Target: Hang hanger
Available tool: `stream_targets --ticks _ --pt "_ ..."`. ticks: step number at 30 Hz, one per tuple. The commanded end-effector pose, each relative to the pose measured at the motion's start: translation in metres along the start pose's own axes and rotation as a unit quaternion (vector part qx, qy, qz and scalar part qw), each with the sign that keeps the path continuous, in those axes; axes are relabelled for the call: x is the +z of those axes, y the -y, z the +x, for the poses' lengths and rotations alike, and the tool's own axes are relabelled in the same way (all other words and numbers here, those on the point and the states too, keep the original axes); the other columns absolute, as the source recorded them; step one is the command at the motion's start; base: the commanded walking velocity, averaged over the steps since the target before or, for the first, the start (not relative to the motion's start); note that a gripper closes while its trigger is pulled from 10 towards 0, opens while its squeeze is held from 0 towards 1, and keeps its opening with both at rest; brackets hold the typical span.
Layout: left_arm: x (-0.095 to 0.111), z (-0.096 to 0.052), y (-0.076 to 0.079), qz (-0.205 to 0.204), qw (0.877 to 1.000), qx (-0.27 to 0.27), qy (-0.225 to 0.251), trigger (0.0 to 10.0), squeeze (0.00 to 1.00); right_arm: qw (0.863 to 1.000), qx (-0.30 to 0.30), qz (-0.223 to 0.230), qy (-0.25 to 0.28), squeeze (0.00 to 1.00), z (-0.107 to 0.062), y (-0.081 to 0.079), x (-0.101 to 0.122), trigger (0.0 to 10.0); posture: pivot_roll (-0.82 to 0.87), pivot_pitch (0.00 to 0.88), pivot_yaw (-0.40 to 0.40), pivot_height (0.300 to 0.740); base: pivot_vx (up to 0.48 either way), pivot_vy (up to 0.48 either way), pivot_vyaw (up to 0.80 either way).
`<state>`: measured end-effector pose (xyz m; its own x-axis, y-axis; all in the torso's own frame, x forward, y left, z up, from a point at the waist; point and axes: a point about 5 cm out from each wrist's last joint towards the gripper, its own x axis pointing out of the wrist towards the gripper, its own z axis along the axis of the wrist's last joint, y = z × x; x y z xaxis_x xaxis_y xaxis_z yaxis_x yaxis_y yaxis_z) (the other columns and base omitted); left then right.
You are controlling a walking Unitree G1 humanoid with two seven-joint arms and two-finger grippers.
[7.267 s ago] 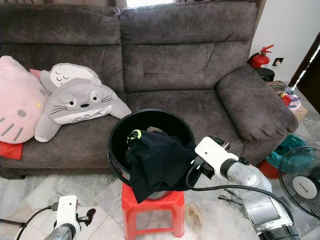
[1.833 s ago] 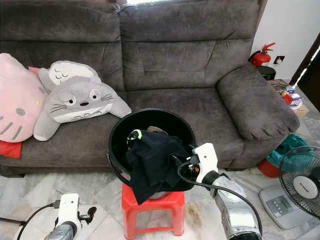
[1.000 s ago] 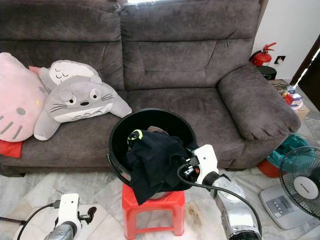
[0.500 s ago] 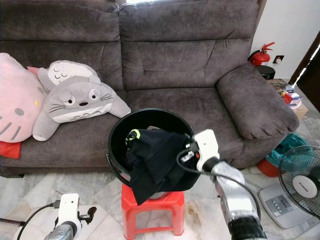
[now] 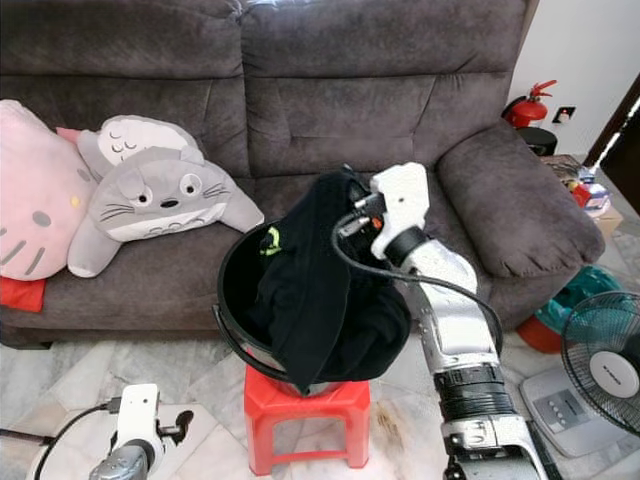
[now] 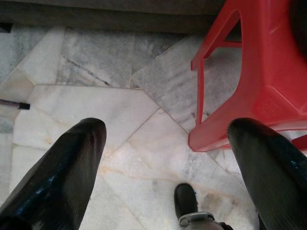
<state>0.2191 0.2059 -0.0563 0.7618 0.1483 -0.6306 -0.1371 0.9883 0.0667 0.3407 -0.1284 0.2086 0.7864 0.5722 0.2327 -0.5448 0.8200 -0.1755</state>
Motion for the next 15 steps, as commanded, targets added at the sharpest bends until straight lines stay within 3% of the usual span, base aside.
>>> stream_targets --ticks 1,9,13,15 --pt "-0.005 -0.001 -0.001 -0.002 1.0 0.005 -0.011 10.0 0.0 1.0 0.018 -0.003 0.019 0.0 0.005 -0.006 0.012 10.0 -0.15 0.0 0.008 0.716 0.0 0.0 0.0" --pt "-0.007 -0.002 -0.004 0.001 1.0 0.005 -0.014 10.0 0.0 1.0 0.022 0.002 0.011 0.0 0.0 -0.017 0.01 10.0 -0.15 0.0 0.015 0.716 0.0 0.0 0.0" --pt "-0.009 -0.003 -0.004 -0.002 1.0 0.002 -0.015 10.0 0.0 0.997 -0.069 0.018 0.004 0.0 -0.008 -0.009 0.005 10.0 -0.15 0.0 0.017 0.716 0.0 0.0 0.0" --pt "-0.009 -0.003 -0.004 -0.004 1.0 0.001 -0.014 10.0 0.0 0.996 -0.08 0.026 0.007 0.0 -0.01 -0.009 0.006 10.0 -0.15 0.0 0.02 0.716 0.0 0.0 0.0"
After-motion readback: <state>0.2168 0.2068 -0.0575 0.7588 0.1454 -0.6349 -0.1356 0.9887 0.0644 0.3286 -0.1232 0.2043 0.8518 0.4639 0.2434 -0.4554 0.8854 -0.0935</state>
